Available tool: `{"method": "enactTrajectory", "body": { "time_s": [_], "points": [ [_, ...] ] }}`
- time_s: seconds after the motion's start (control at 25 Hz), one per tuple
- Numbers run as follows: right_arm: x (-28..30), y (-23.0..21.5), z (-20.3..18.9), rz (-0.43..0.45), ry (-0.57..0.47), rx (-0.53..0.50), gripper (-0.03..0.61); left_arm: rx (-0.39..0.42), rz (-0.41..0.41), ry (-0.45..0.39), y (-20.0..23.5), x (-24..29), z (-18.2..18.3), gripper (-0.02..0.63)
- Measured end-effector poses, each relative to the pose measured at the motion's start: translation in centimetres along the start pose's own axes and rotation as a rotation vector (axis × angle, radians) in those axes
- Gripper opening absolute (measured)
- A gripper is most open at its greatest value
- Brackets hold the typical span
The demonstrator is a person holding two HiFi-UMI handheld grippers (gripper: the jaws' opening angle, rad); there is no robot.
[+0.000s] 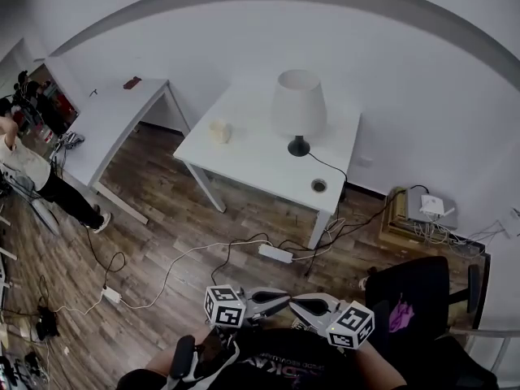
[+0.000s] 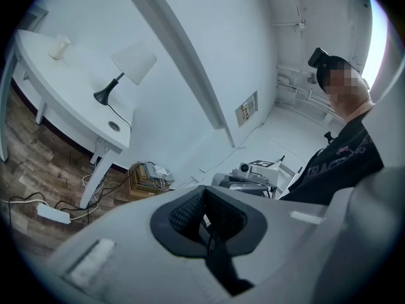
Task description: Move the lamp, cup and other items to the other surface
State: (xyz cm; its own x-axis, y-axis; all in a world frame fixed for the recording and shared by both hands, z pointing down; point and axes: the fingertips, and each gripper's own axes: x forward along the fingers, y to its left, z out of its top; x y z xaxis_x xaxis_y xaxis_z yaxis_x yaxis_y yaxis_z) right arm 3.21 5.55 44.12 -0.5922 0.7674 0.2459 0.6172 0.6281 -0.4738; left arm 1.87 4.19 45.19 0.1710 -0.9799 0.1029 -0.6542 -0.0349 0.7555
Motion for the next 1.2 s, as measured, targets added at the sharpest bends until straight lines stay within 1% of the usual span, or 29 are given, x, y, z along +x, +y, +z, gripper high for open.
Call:
{"method": "enactTrajectory", "body": {
  "time_s": [0.12, 0.32, 0.56, 0.72, 0.96, 1.12, 1.2],
  "points": [
    [0.1, 0.3, -0.1, 0.013, -0.013, 0.034, 0.005, -0.008, -0.003, 0.003, -0.2, -0.3, -0.3, -0.008],
    [-0.2, 0.4, -0.4, 0.019, 0.002, 0.036, 0.005, -0.001, -0.009, 0.016, -0.4, 0.0, -0.6, -0.008],
    [-0.8, 0.5, -0.5, 0.012, -0.025, 0.05, 0.005, 0.004, -0.01, 0.015, -0.8, 0.4, -0.8, -0.009],
    [-0.8, 0.7, -0.9, 0.02, -0.008, 0.05, 0.005, -0.012, -0.011, 0.017, -0.9, 0.3, -1.2, -0.008],
    [-1.2, 1.1, -0.8, 0.027, -0.029, 0.056, 0.005, 0.021, 0.001, 0.0, -1.4, 0.3, -1.3, -0.008],
    [-0.7, 0.6, -0.5, 0.061, -0.014, 0.063, 0.005, 0.012, 0.022, -0.024, -0.7, 0.0, -0.6, -0.008],
    [-1.7, 0.5, -0.5, 0.047, -0.005, 0.076, 0.005, -0.004, -0.01, -0.024, 0.0, 0.9, -1.5, -0.008]
  ]
}}
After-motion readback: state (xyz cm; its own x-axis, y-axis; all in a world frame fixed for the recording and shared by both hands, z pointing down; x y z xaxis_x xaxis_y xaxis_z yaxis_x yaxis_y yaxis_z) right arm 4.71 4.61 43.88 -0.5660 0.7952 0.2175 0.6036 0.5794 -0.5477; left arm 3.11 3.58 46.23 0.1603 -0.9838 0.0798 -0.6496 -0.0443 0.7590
